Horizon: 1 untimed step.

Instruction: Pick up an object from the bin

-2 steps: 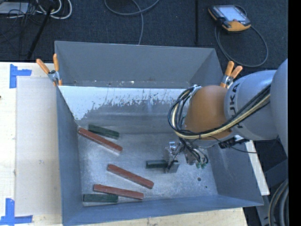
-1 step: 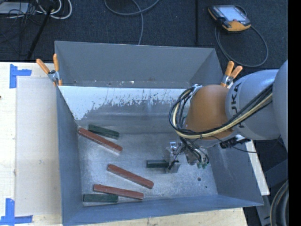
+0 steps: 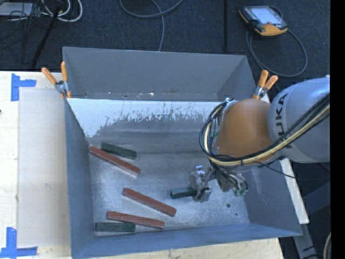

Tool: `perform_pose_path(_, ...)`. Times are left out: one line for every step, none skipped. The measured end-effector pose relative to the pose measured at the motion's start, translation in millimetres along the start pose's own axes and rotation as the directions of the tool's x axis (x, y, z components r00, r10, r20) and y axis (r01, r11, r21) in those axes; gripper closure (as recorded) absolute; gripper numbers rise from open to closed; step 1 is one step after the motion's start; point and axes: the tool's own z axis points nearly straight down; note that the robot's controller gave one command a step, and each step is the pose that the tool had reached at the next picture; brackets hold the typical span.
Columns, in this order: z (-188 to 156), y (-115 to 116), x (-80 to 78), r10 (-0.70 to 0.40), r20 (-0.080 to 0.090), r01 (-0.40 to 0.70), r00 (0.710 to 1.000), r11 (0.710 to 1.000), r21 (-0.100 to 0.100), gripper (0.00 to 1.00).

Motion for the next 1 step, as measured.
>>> perform_pose_path(-159.5,-96.9,2.6,-0.121,0.0,0.121,0.993,0.993,0.001,1.0)
